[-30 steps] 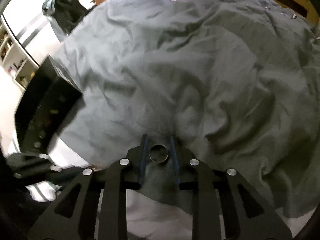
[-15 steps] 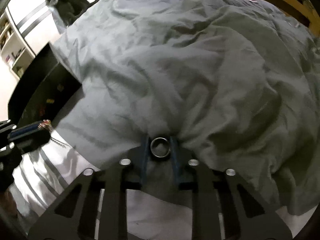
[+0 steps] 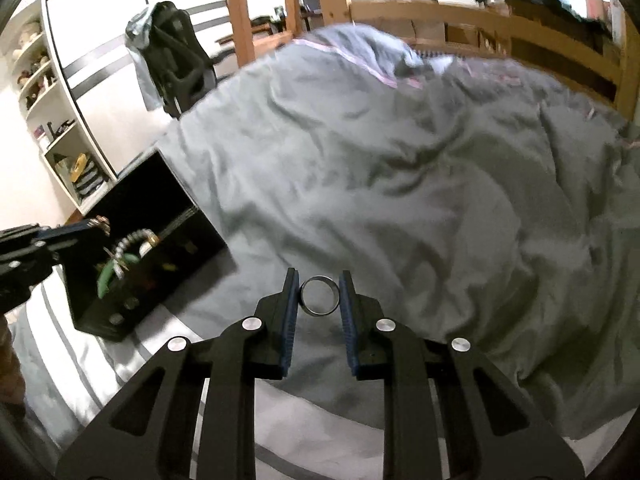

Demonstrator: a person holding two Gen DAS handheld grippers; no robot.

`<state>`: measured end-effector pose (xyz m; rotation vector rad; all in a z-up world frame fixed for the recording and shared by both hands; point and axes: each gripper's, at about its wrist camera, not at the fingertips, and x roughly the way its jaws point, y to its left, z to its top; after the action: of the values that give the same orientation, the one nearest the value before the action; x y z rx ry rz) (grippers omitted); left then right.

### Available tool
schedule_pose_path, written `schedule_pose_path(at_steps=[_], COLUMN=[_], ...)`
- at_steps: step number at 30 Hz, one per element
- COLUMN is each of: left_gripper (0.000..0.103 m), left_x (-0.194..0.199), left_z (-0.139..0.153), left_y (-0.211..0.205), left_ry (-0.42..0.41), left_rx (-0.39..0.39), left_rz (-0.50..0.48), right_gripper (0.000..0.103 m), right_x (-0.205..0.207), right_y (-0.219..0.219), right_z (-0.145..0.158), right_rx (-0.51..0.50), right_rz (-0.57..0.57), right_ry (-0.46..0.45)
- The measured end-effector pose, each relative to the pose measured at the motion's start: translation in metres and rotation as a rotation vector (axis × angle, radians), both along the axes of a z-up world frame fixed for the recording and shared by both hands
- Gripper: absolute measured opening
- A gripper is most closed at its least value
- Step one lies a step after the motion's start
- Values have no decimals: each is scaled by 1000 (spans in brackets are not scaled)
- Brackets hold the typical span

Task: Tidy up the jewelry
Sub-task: 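Carry the charm and ring over the black box and open both tools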

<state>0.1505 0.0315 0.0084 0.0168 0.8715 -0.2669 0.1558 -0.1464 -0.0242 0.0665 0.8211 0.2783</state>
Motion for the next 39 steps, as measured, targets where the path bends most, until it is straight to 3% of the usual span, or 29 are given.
schedule_pose_path(at_steps=[15, 26, 33, 35, 36, 37, 39], left_gripper=[7, 8, 8, 15, 20, 35, 60], left_x=[6, 4, 8, 9, 9, 8, 6], left_z=[14, 15, 4, 2, 2, 3, 7], left_y=[57, 82, 90, 91, 92, 93, 95], left_ry=[-29, -26, 32, 42, 42, 38, 11], left_rx=[53, 66, 30, 20, 13, 9, 18], left_rz=[128, 148, 165, 171, 174, 179, 207], right_gripper=[21, 21, 21, 24, 32, 37, 64], right_x=[-8, -9, -9, -9, -9, -10, -11], right_y=[97, 139, 152, 154, 156, 156, 156], right_z=[36, 33, 14, 9, 7, 5, 4], right_rx=[60, 64, 46, 70, 83, 90, 117], right_rz=[161, 248, 284, 299, 304, 308, 319], right_ry=[-123, -129, -82, -62, -54, -52, -51])
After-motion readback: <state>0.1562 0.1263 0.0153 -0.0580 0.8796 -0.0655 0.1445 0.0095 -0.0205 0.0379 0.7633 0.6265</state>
